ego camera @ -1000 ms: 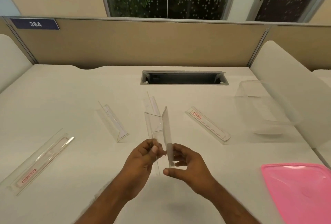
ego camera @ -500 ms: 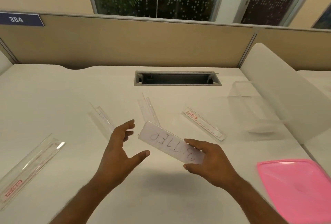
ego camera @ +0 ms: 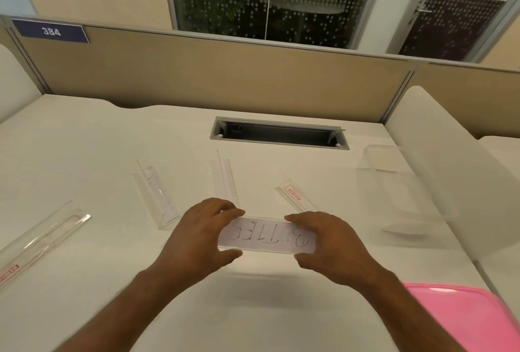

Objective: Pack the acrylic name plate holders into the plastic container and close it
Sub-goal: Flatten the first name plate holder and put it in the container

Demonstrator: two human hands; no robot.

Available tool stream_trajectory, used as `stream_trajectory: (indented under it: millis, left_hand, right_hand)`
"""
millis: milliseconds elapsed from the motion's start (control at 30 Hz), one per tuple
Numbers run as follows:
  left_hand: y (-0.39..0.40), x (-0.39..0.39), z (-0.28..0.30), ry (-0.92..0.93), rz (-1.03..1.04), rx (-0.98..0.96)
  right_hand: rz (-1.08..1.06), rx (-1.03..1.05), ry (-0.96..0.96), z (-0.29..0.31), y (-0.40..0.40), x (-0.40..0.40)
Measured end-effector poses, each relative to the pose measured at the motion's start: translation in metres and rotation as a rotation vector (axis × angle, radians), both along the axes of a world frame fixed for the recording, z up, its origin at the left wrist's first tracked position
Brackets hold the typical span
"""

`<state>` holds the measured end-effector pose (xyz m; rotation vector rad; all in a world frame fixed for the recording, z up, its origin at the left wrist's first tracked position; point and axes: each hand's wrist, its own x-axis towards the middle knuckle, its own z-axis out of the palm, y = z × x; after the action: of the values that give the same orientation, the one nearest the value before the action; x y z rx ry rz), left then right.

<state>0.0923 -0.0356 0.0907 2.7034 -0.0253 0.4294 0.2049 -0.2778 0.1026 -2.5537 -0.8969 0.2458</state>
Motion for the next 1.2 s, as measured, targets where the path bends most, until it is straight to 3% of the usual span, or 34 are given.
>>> stream_trajectory:
  millis: [200,600,733,833,933,1000,1133,1200]
  left_hand:
    - [-0.016,0.005,0.003,0.064,0.017,0.065]
    - [-0.033,0.009,0.009,0.224,0.124,0.013]
    - [-0.036,0.01,0.009,0.259,0.292,-0.28]
    - [-0.044,0.012,0.008,0.241,0.389,-0.607]
    - [-0.056,0.016,0.005,0.216,0.482,-0.799]
    - [-0.063,0.019,0.004,0.235,0.503,-0.874]
    - [-0.077,0.027,0.006,0.299,0.506,-1.021]
    - [-0.084,0.029,0.009,0.341,0.52,-1.082]
  right_hand:
    - [0.039,-0.024,-0.004,0.001,-0.013,0.007]
    - [0.154,-0.056,-0.029,0.007,-0.025,0.022]
    - [0.148,0.02,-0.113,0.011,-0.029,0.025]
    - [0.025,0.255,-0.22,0.005,-0.028,0.015]
    - [-0.103,0.51,-0.254,-0.009,-0.021,-0.003]
    - [-0.076,0.587,-0.199,-0.019,-0.014,-0.017]
    - [0.113,0.538,-0.012,-0.038,-0.006,-0.041]
    - [0.11,0.551,0.062,-0.044,-0.003,-0.046]
